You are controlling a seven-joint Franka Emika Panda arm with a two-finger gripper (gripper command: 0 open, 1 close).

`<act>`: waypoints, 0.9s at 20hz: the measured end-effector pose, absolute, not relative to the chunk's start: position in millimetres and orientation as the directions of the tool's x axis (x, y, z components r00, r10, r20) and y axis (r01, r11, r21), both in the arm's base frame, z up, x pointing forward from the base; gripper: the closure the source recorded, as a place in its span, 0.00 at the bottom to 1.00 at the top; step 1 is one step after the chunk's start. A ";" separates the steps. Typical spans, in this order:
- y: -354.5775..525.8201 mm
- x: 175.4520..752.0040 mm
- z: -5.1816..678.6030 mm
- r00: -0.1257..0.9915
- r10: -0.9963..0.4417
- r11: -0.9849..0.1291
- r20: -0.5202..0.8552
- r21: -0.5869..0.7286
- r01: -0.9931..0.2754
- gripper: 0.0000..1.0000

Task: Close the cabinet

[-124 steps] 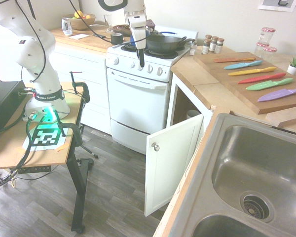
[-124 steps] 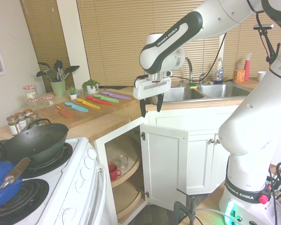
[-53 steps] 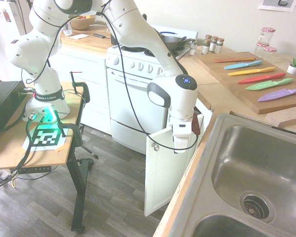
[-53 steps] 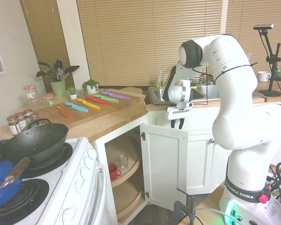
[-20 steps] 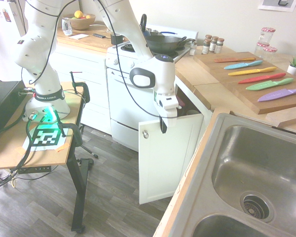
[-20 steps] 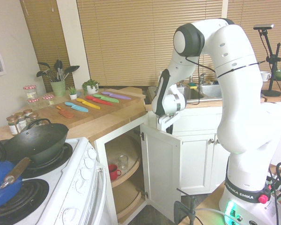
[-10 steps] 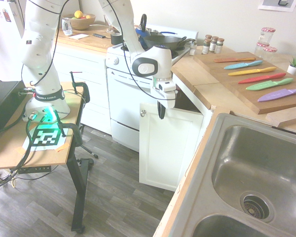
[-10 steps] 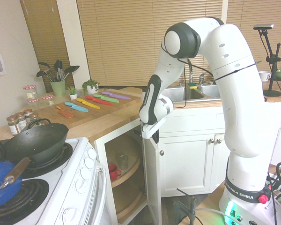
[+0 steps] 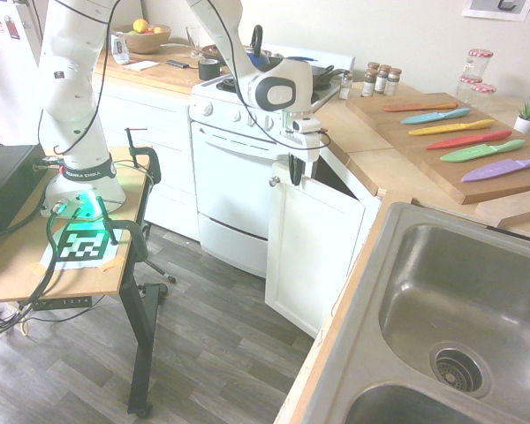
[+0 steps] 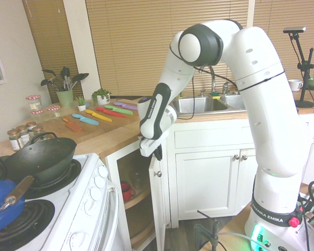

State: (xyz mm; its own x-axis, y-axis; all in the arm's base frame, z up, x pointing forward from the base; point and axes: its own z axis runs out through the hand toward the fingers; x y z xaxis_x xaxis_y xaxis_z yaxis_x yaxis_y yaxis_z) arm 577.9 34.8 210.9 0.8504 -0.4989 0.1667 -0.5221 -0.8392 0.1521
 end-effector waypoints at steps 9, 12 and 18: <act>94.9 632.3 194.5 0.841 -0.519 -0.825 0.154 0.164 -0.540 1.00; 117.1 643.4 204.7 0.839 -0.518 -0.829 0.163 0.143 -0.540 1.00; 113.9 640.6 217.1 0.830 -0.532 -0.823 0.170 0.126 -0.553 1.00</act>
